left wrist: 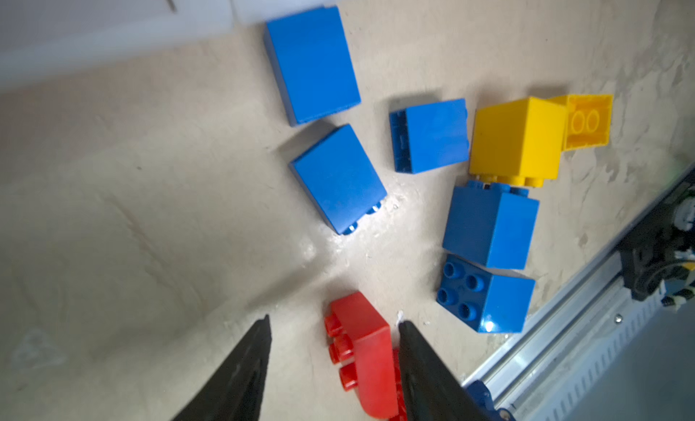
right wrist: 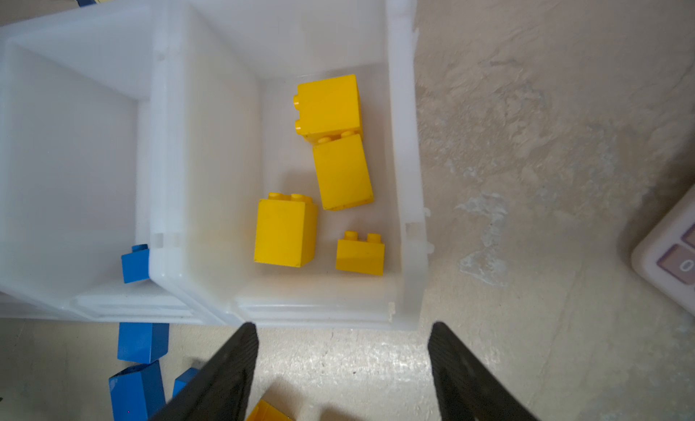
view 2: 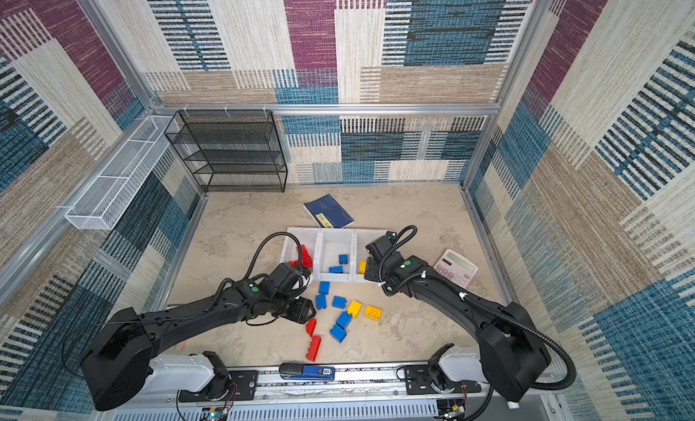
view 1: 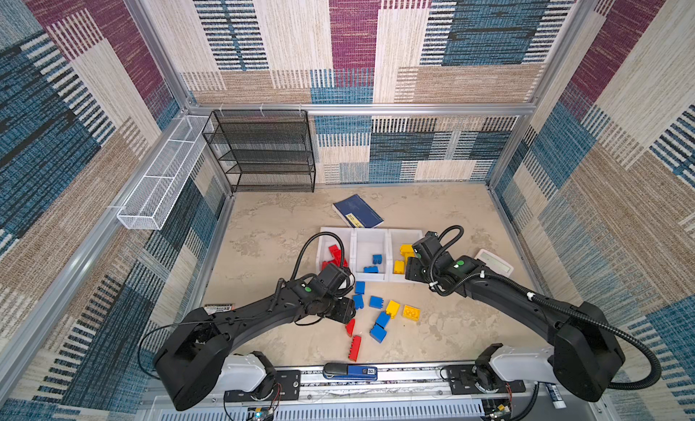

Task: Sort the legos into containers by color
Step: 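Close the left gripper on a red brick near the table front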

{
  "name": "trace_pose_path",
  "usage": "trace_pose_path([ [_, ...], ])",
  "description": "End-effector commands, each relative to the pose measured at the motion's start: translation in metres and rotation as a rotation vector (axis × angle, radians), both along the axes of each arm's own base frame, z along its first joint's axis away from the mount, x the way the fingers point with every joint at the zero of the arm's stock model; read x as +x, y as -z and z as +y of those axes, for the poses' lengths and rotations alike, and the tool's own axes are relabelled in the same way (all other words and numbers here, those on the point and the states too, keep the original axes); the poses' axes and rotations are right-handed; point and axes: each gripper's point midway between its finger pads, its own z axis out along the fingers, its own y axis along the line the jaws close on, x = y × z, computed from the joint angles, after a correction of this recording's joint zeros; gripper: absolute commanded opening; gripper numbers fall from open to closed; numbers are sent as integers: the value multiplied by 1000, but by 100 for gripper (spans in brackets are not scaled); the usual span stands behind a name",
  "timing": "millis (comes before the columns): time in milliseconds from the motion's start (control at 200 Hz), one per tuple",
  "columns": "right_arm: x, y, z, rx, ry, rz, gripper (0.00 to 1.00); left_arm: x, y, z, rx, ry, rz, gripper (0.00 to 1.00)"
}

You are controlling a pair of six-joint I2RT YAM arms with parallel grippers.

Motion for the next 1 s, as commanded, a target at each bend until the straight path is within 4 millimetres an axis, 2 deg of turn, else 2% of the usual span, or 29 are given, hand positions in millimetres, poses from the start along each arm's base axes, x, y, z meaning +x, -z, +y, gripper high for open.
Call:
trace_pose_path([
  [0, 3, -5, 3, 28, 9, -24, 74, -7, 4, -7, -4, 37, 16, 58],
  [336, 1, 1, 3, 31, 6, -11, 74, -18, 22, -11, 65, 75, 48, 46],
  [376, 1, 1, 4, 31, 4, -12, 74, -18, 24, -10, 74, 71, 49, 42],
  [441, 0, 3, 3, 29, 4, -9, 74, -18, 25, -9, 83, 69, 51, 28],
  [481, 0, 3, 3, 29, 5, -9, 74, -18, 24, -9, 86, 66, 51, 24],
  [671, -1, 4, 2, 32, 7, -7, 74, -9, 13, -6, 101, 50, 4, 23],
  [736, -2, 4, 2, 31, 7, -7, 74, 1, 2, -3, 122, 52, -41, 24],
  [836, -2, 3, 2, 29, 3, -9, 74, 28, -26, 3, 116, 27, -110, 23],
  [992, -3, 2, 1, 34, 4, -14, 74, 93, -69, 22, 25, -118, -220, 24],
])
